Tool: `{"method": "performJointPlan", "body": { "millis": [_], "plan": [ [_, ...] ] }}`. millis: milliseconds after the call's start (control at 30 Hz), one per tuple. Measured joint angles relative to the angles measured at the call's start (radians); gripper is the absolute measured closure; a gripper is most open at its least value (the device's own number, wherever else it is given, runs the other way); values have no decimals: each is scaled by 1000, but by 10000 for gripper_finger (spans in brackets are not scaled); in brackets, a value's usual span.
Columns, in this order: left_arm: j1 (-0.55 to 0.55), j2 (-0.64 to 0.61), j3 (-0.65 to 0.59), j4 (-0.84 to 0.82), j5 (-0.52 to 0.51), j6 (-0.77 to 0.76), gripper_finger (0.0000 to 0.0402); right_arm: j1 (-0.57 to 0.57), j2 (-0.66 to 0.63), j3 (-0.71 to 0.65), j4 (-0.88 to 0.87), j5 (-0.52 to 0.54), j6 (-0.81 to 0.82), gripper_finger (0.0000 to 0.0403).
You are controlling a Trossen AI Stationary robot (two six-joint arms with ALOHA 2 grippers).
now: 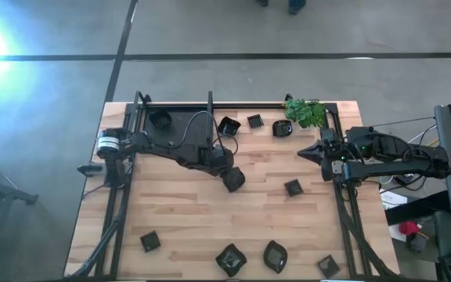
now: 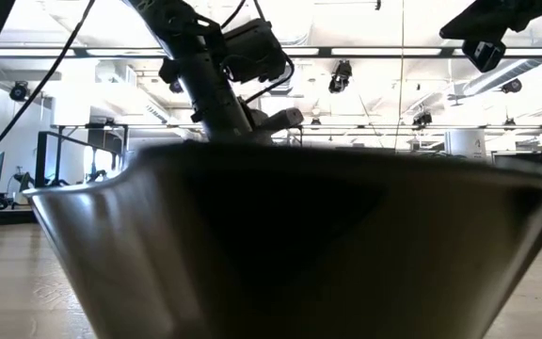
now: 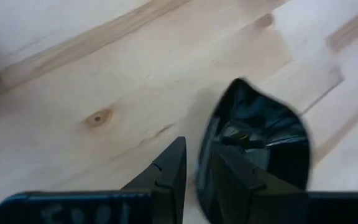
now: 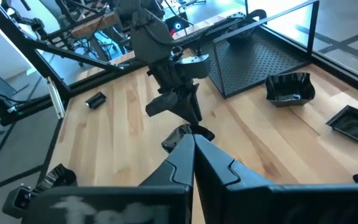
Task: Pick & Place Mini shaped plates
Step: Put the stacked black leaf shaped plates on the shelf
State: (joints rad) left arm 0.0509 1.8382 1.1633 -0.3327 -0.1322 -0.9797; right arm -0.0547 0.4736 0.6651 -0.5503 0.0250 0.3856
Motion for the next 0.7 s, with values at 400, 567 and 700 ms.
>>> {"method": "performJointPlan", "body": {
  "millis": [400, 567, 700],
  "plan": [
    [-8, 28, -9, 52, 43, 17, 326, 0, 0, 0, 0, 1, 3, 394],
    [-8, 29, -9, 49, 45, -9, 326, 0, 1, 0, 0, 1, 11, 394],
    [-9, 30, -9, 50, 48, -13, 326, 0, 1, 0, 0, 1, 12, 394]
  ]
}}
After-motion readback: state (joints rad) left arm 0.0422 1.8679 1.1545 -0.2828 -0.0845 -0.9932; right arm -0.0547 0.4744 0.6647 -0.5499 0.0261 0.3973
